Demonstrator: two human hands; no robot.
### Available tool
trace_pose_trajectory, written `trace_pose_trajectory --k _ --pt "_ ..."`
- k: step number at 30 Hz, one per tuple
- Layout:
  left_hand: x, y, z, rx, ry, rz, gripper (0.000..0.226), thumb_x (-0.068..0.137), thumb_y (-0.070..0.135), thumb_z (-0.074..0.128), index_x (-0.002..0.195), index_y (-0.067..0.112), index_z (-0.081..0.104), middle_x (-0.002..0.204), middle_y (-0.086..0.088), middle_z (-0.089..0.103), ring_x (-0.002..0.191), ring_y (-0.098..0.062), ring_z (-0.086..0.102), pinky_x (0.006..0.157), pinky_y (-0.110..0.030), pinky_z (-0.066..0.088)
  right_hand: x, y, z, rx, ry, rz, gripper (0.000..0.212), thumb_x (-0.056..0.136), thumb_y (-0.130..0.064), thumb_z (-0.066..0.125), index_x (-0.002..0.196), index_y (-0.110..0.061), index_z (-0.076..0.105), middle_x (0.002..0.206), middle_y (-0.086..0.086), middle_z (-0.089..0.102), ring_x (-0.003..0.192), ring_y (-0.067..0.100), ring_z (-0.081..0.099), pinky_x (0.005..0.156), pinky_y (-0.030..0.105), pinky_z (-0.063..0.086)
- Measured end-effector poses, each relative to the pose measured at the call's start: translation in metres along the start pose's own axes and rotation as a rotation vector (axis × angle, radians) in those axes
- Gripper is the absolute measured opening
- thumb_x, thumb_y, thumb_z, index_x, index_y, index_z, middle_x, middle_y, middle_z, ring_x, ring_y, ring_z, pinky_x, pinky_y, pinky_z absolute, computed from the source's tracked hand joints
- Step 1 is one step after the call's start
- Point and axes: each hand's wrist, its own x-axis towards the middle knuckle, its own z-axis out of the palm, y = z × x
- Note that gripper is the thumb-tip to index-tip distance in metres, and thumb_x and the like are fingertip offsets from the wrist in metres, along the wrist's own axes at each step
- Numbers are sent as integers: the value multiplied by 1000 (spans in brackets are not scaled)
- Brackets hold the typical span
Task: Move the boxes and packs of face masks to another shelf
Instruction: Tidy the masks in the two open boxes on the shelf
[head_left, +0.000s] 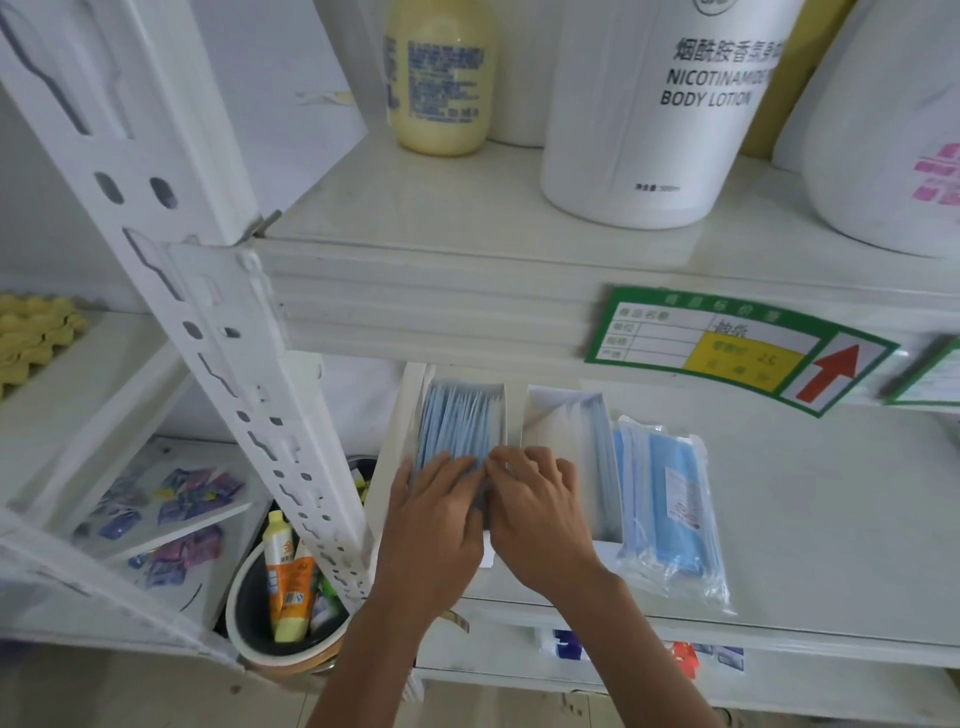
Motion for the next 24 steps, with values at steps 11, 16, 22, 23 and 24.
trace_pose_trajectory --k 11,16,22,23,24 --pt "10 0 -2 44 -83 -136 50 90 10 63 138 22 60 145 -7 49 138 -29 43 116 -44 35 -3 -2 1 -68 53 123 43 91 -48 60 124 -21 62 144 1 48 132 27 41 107 44 34" --pt "10 3 1 43 -23 -166 29 96 20 56 119 15 72 140 -8 54 132 -29 48 112 -47 36 -5 -5 0 -148 45 76 36 89 -44 63 117 -21 64 149 9 40 137 34 35 108 47 29" --pt "11 2 1 84 -46 -185 25 96 22 58 111 12 75 141 -9 53 132 -29 49 109 -46 38 -7 -5 -1 -151 39 55 29 90 -34 55 113 -19 65 152 9 37 139 33 31 112 51 26" --pt "11 2 1 76 -50 -186 25 96 19 58 114 12 74 141 -8 53 132 -29 49 109 -46 39 -6 -6 -1 -152 18 49 30 89 -32 51 113 -20 65 154 8 34 141 33 27 114 53 23" --pt "12 2 0 51 -49 -187 26 95 15 57 116 12 73 141 -8 53 132 -29 49 109 -46 39 -4 -7 -1 -148 -4 44 32 88 -31 48 114 -21 65 156 7 31 143 32 24 116 55 19"
